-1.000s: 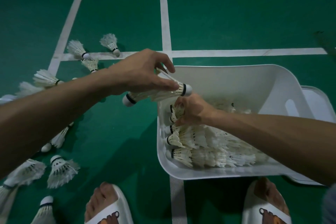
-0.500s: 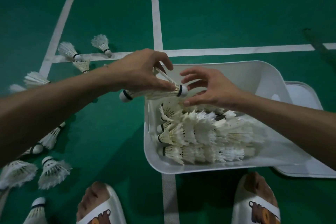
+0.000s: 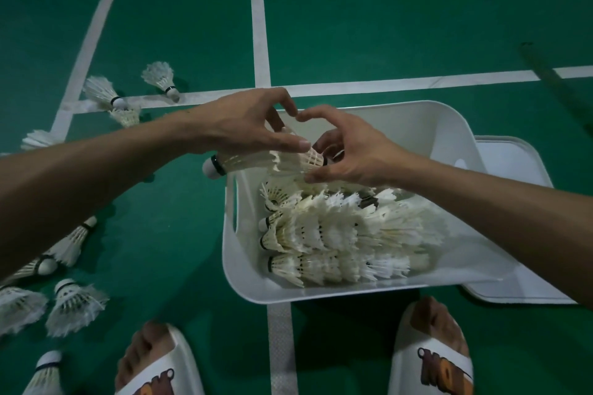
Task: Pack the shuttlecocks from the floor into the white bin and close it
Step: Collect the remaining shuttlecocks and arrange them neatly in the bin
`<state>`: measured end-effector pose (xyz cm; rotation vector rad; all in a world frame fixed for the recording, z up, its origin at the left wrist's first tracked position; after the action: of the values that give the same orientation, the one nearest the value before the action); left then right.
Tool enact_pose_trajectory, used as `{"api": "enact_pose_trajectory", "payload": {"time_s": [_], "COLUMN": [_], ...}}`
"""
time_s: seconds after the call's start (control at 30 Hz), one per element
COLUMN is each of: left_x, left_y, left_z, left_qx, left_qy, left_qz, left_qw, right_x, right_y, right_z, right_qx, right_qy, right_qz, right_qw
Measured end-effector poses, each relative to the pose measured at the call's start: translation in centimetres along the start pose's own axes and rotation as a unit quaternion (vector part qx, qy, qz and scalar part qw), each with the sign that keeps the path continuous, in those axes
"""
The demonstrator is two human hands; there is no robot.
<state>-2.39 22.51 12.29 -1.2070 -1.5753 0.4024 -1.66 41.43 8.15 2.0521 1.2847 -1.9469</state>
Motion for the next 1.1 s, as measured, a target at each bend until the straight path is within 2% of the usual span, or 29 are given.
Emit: {"api": "enact_pose_trajectory", "payload": {"time_s": [0.2, 0.37, 0.53, 0.77, 0.9, 1.1], "left_x": [-0.2, -0.6, -1.2, -1.8, -2.1, -2.4], "left_y": [-0.7, -1.2, -1.8, -2.4, -2.6, -2.8], "left_z": [0.2, -0.3, -0.6, -1.2, -1.5, -2.1], "left_qx": [-0.012, -0.029, -0.076, -0.093, -0.078, -0.071], "left_qy": [-0.002, 0.018, 0.039, 0.038, 0.039, 0.034], "left_qz": [0.023, 0.036, 0.035, 0.024, 0.012, 0.015], "left_qw": [1.000, 0.999, 0.996, 0.995, 0.996, 0.997], "right_x": [1.8, 2.7, 2.8, 2.6, 2.4, 2.9], "right_y": [0.1, 0.6, 1.8, 2.9, 3.9, 5.2], "right_z": [-0.4, 0.3, 1.6, 2.4, 2.5, 3.0], "right_qx": [-0.017, -0.004, 0.004, 0.019, 0.042, -0.023], "right_qy": [0.012, 0.034, 0.053, 0.054, 0.046, 0.056], "right_qz": [-0.114, -0.096, -0.073, -0.151, -0.117, -0.153], "right_qw": [0.993, 0.995, 0.996, 0.987, 0.991, 0.986]}}
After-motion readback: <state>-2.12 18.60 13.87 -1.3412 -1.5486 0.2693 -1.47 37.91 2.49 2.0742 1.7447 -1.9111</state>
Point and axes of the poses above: each hand's wrist, its own z-axis towards the middle knuckle, its own y-axis out of the palm, x = y × z, the point moved 1 cm from there along z, towards the middle knuckle, and after that the axes turned 4 degrees about -y, right-handed, at the moved point
